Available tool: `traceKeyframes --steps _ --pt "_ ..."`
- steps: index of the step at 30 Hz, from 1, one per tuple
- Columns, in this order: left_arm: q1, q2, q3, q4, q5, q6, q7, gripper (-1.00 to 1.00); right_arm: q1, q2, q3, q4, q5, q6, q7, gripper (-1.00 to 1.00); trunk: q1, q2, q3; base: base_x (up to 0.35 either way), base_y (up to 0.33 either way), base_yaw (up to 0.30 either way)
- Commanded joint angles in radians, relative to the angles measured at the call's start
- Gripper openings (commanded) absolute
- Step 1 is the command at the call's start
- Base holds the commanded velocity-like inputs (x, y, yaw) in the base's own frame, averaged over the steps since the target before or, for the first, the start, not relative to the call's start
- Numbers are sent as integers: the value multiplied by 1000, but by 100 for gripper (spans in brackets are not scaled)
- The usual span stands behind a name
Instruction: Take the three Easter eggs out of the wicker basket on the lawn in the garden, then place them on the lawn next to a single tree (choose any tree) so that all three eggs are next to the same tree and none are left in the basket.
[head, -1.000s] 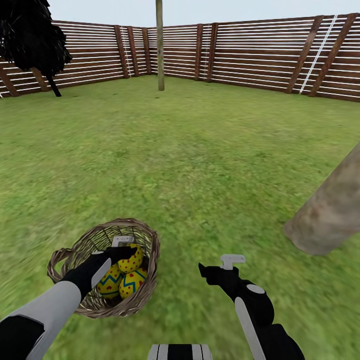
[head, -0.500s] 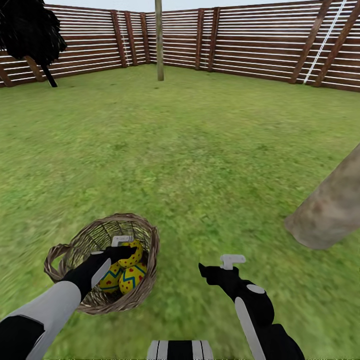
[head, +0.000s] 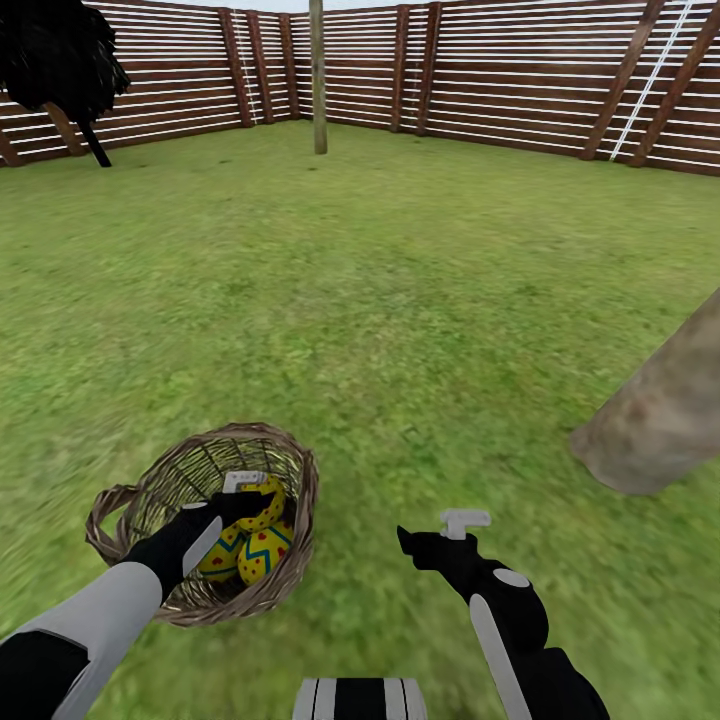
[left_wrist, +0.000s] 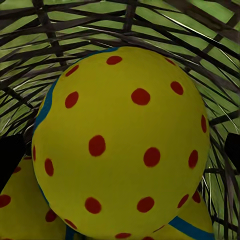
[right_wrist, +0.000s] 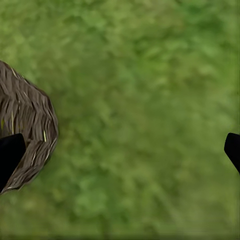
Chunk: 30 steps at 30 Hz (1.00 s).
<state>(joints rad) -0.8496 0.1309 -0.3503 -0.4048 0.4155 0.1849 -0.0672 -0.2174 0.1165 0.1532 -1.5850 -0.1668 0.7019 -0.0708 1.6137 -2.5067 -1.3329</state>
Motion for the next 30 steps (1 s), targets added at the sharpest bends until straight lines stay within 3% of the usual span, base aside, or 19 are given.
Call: traceKeyframes --steps 1,11,23,30 --pt "-6 7 1 4 5 -1 -6 100 5 -6 -5 5 -15 -2 -6 100 0 0 -1 0 0 0" --pt "-7 10 1 9 5 -57 -8 100 12 -15 -12 61 -24 1 -6 100 0 0 -1 0 0 0" --pt "-7 10 1 9 5 -55 -3 100 14 -16 -12 60 -24 3 -6 100 0 0 -1 0 0 0" --pt "-6 12 -2 11 0 -39 14 100 21 -19 -13 99 -43 -36 -6 100 0 0 -1 0 0 0"
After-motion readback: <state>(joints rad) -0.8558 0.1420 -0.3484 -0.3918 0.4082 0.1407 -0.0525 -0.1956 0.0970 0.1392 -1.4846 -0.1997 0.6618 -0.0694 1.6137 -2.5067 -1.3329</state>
